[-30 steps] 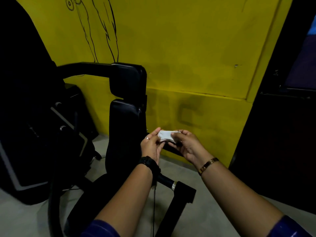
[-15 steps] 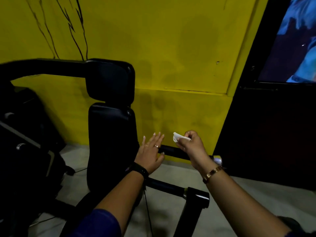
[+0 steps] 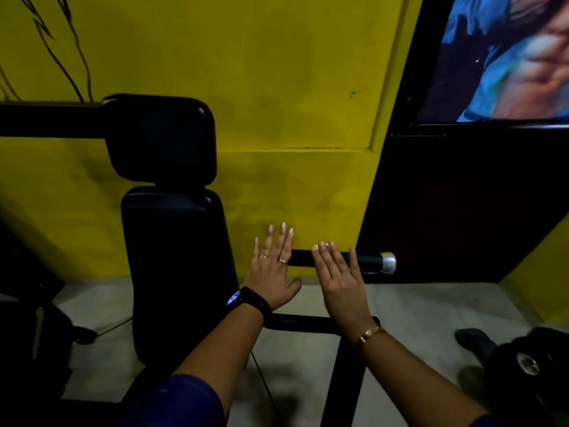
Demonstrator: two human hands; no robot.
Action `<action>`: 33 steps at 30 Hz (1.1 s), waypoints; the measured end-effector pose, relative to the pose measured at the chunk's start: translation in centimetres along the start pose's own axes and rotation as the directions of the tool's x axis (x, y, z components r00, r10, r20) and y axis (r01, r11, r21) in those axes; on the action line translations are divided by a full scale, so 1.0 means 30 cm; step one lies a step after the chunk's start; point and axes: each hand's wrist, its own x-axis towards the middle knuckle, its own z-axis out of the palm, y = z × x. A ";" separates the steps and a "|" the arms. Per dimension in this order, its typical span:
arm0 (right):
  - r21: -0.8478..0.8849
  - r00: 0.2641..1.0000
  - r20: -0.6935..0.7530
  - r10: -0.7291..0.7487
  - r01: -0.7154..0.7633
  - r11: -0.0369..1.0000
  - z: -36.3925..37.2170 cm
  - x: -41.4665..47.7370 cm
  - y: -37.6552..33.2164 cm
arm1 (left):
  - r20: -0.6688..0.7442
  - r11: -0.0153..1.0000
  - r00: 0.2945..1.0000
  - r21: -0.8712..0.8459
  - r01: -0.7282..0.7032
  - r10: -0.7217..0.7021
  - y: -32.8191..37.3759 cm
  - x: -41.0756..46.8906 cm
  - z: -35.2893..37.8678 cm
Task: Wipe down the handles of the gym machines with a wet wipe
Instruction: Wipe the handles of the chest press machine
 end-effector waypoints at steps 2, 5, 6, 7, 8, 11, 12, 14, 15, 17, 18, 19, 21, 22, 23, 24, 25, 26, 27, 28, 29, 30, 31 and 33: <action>0.024 0.992 0.046 0.118 -0.119 0.993 -0.006 0.032 -0.032 | -0.022 1.000 1.000 0.001 0.008 -0.008 0.005 -0.002 0.000; 0.127 0.968 0.075 0.239 -0.247 0.961 -0.005 0.089 -0.112 | -0.058 1.000 0.998 0.011 0.000 0.001 0.004 0.002 0.008; 0.155 0.973 0.069 0.221 -0.229 0.961 0.000 0.095 -0.122 | -0.061 1.000 0.998 0.018 -0.003 0.004 0.003 0.001 0.009; 0.169 0.983 0.061 0.171 -0.179 0.969 0.005 0.089 -0.118 | -0.064 1.000 0.998 0.022 -0.008 0.010 0.002 0.002 0.011; 0.166 0.994 0.051 0.100 -0.108 0.980 0.010 0.073 -0.100 | -0.067 1.000 0.998 0.019 -0.009 0.010 0.000 0.002 0.014; 0.071 0.998 0.017 -0.066 0.065 0.995 0.001 0.000 0.014 | -0.066 1.000 0.998 0.000 0.014 -0.014 0.001 0.000 0.013; 0.037 0.998 0.005 -0.056 0.056 0.998 -0.005 -0.022 0.056 | -0.067 1.000 0.997 -0.003 0.022 -0.022 0.002 0.000 0.015; 0.003 0.998 -0.001 0.067 -0.067 0.998 -0.023 -0.039 0.109 | -0.057 0.999 0.998 0.013 0.041 -0.041 0.007 0.001 0.007; -0.002 0.989 0.005 0.151 -0.151 0.989 -0.024 -0.031 0.112 | -0.048 0.999 0.998 0.018 0.048 -0.047 0.010 0.001 0.005; 0.014 0.959 0.007 0.283 -0.283 0.959 -0.017 0.018 0.075 | -0.026 0.998 0.998 0.014 0.054 -0.054 0.011 0.000 0.009; 0.043 0.953 0.006 0.304 -0.304 0.952 -0.017 0.045 0.041 | -0.014 0.998 0.998 0.020 0.058 -0.058 0.011 -0.002 0.009; 0.078 0.957 0.009 0.290 -0.289 0.954 -0.015 0.069 0.000 | -0.003 0.998 0.998 0.026 0.060 -0.060 0.012 -0.004 0.010; 0.138 0.981 0.007 0.194 -0.193 0.971 -0.005 0.098 -0.089 | -0.004 0.996 0.999 0.071 0.045 -0.044 0.013 0.000 0.003; 0.152 0.990 0.001 0.142 -0.141 0.978 0.003 0.099 -0.123 | 0.011 0.995 0.999 0.091 0.031 -0.032 0.012 0.003 0.001; 0.163 0.995 -0.005 0.101 -0.099 0.982 0.011 0.090 -0.145 | 0.044 0.995 0.998 0.093 0.030 -0.034 0.013 0.003 0.000; 0.167 0.998 -0.018 0.056 -0.052 0.985 0.018 0.072 -0.150 | 0.056 0.997 0.998 0.070 0.035 -0.039 0.012 0.001 0.003; 0.147 1.000 -0.031 0.000 0.004 0.989 0.020 0.044 -0.134 | 0.041 0.998 0.998 0.047 0.041 -0.043 0.016 -0.001 0.000; 0.099 0.998 -0.030 -0.053 0.056 0.994 0.016 0.012 -0.100 | 0.016 0.998 0.999 0.028 0.050 -0.050 0.018 -0.002 -0.005; 0.034 0.996 -0.017 -0.086 0.086 0.996 0.014 -0.023 -0.053 | 0.019 0.998 0.998 0.031 0.059 -0.059 0.020 0.000 -0.008; -0.018 0.996 -0.005 -0.086 0.086 0.996 0.012 -0.062 -0.002 | 0.061 0.997 0.996 0.036 0.065 -0.067 0.022 -0.001 -0.012; -0.039 0.999 -0.012 -0.039 0.039 0.998 0.008 -0.096 0.051 | 0.089 0.996 0.993 0.062 0.071 -0.077 0.027 0.000 -0.023; -0.040 0.998 -0.036 0.044 -0.046 0.998 0.006 -0.123 0.099 | 0.122 0.993 0.989 0.089 0.078 -0.089 0.031 0.002 -0.035; -0.026 0.989 -0.059 0.137 -0.139 0.990 0.010 -0.141 0.137 | 0.123 0.992 0.988 0.100 0.077 -0.089 0.032 0.005 -0.041; 0.004 0.953 -0.068 0.294 -0.295 0.956 0.003 -0.133 0.156 | 0.026 0.996 0.999 0.090 0.026 -0.028 0.030 0.008 -0.051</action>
